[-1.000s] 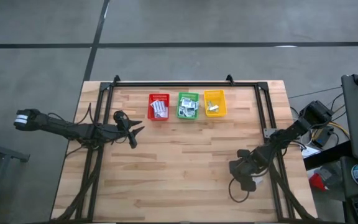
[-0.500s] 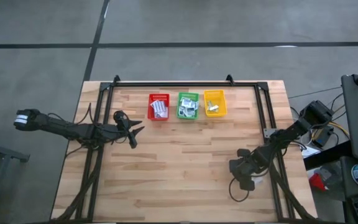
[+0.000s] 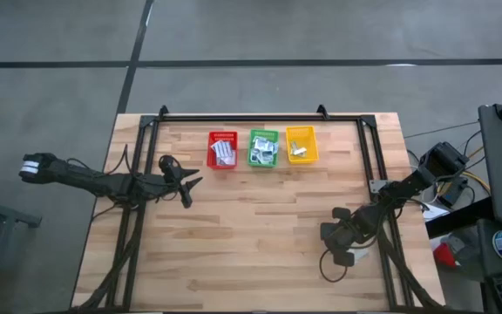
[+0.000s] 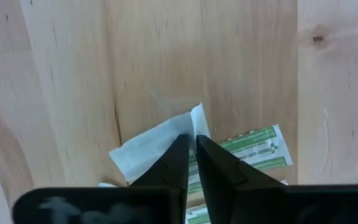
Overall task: Pick & Place First Aid Supplies
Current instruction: Put the green bandage into the yellow basket
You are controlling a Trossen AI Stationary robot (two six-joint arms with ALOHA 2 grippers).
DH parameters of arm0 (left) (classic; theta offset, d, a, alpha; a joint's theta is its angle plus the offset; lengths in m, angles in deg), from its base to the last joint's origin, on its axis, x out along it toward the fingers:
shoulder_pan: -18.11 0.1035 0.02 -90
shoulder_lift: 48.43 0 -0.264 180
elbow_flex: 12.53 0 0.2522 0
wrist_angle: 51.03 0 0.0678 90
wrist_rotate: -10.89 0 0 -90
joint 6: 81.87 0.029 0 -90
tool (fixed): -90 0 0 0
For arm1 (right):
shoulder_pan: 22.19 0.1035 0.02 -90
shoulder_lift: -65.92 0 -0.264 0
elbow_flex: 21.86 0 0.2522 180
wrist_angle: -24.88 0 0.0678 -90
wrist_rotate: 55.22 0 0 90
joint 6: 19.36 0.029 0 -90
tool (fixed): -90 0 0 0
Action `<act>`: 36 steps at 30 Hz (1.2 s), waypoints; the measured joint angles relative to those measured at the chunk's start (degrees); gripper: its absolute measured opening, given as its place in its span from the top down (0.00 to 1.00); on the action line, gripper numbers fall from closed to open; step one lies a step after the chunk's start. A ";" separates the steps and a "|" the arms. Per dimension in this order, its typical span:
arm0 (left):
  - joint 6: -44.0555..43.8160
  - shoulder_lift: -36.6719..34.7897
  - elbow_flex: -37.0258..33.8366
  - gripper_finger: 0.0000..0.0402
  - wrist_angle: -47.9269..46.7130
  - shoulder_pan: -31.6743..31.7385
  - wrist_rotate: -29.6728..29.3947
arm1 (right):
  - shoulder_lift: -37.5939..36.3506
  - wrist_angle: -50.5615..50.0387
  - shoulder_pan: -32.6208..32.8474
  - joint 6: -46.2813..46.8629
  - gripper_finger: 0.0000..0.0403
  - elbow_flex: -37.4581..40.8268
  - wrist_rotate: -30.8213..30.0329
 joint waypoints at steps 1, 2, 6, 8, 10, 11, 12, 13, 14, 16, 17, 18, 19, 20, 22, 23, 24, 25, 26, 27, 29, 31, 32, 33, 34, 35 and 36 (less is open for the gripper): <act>0.00 0.00 -0.02 0.67 0.02 0.00 0.00 | 0.00 0.07 0.00 0.11 0.94 0.02 -0.27; 0.00 -0.01 -0.01 0.67 0.00 -0.01 0.00 | 0.00 0.11 0.00 0.34 0.95 0.02 -0.45; -0.02 0.00 -0.01 0.67 0.02 0.01 0.00 | -0.03 0.04 0.00 1.43 0.98 -0.18 -0.48; -0.02 0.01 -0.02 0.67 0.01 0.00 0.00 | -0.61 -0.82 0.03 1.32 0.98 -0.96 -0.49; -0.02 -0.01 -0.01 0.67 0.00 -0.01 0.00 | -1.46 -2.06 0.02 1.08 0.98 -1.83 -0.49; -0.03 0.01 0.00 0.67 0.00 0.01 0.00 | -2.06 -3.09 0.03 1.04 0.98 -2.30 -0.56; -0.02 0.00 -0.01 0.67 0.02 0.00 0.00 | -3.11 -3.93 0.00 1.02 0.98 -2.95 -0.60; -0.02 -0.01 0.00 0.67 0.02 0.01 0.00 | -4.23 -4.25 0.00 1.02 0.98 -3.65 -0.67; 0.04 0.01 -0.02 0.67 0.02 -0.01 0.00 | -5.34 -4.35 0.00 1.04 0.98 -4.23 -0.73; 0.04 0.01 -0.02 0.67 0.02 0.01 0.00 | -7.47 -5.13 0.05 1.08 0.98 -4.76 -2.08; 0.04 0.01 -0.02 0.67 0.02 -0.01 0.00 | -8.65 -5.35 0.05 1.16 0.98 -5.09 -3.22; 0.07 0.01 -0.01 0.67 0.02 0.00 0.00 | -10.05 -5.12 0.05 1.34 0.98 -5.58 -4.91; 0.07 -0.01 -0.02 0.67 0.02 0.00 -0.01 | -11.49 -4.84 -0.13 1.64 0.98 -5.99 -6.86; 0.07 0.01 0.00 0.67 0.02 -0.01 -0.01 | -12.88 -4.82 -0.32 1.74 0.98 -6.31 -9.20; 0.06 0.01 -0.01 0.67 0.04 0.01 0.00 | -15.48 -4.78 -0.94 1.82 0.98 -6.51 -13.93; 0.02 -0.01 0.00 0.67 0.12 0.01 -0.02 | -16.68 -4.39 -1.49 1.75 0.98 -6.51 -16.44; -0.08 -0.01 -0.01 0.67 0.20 -0.01 0.00 | -18.06 -3.70 -2.09 1.64 0.98 -6.51 -18.56; -0.20 0.01 0.00 0.67 0.41 -0.01 0.00 | -19.44 -3.03 -2.76 1.15 0.98 -6.54 -20.42; -0.24 0.01 -0.02 0.67 0.78 -0.01 0.00 | -20.64 -2.37 -3.52 0.48 0.98 -6.56 -21.93; -0.33 0.01 0.00 0.67 1.15 0.00 0.00 | -21.69 -1.62 -4.39 -0.57 0.98 -6.56 -23.12; -0.33 0.00 -0.02 0.67 1.65 -0.01 0.00 | -23.62 0.24 -6.26 -3.81 0.98 -6.54 -24.36; -0.33 0.00 0.00 0.67 2.04 0.00 0.00 | -25.32 2.57 -8.75 -7.96 0.98 -6.54 -24.46; -0.33 -0.01 0.00 0.67 2.07 0.00 0.00 | -26.04 3.54 -10.06 -9.88 0.98 -6.54 -24.47; -0.32 -0.01 -0.01 0.67 2.07 0.00 0.00 | -26.63 4.16 -11.53 -11.63 0.98 -6.53 -24.45; -0.33 0.01 -0.01 0.67 2.09 -0.01 0.00 | -27.19 4.81 -13.06 -13.36 0.98 -6.53 -24.46; -0.33 0.01 -0.01 0.67 2.18 -0.01 0.00 | -27.71 5.50 -14.58 -15.08 0.98 -6.51 -24.45; -0.33 0.01 -0.02 0.67 2.37 -0.01 0.00 | -28.20 5.95 -16.15 -16.53 0.98 -6.51 -24.45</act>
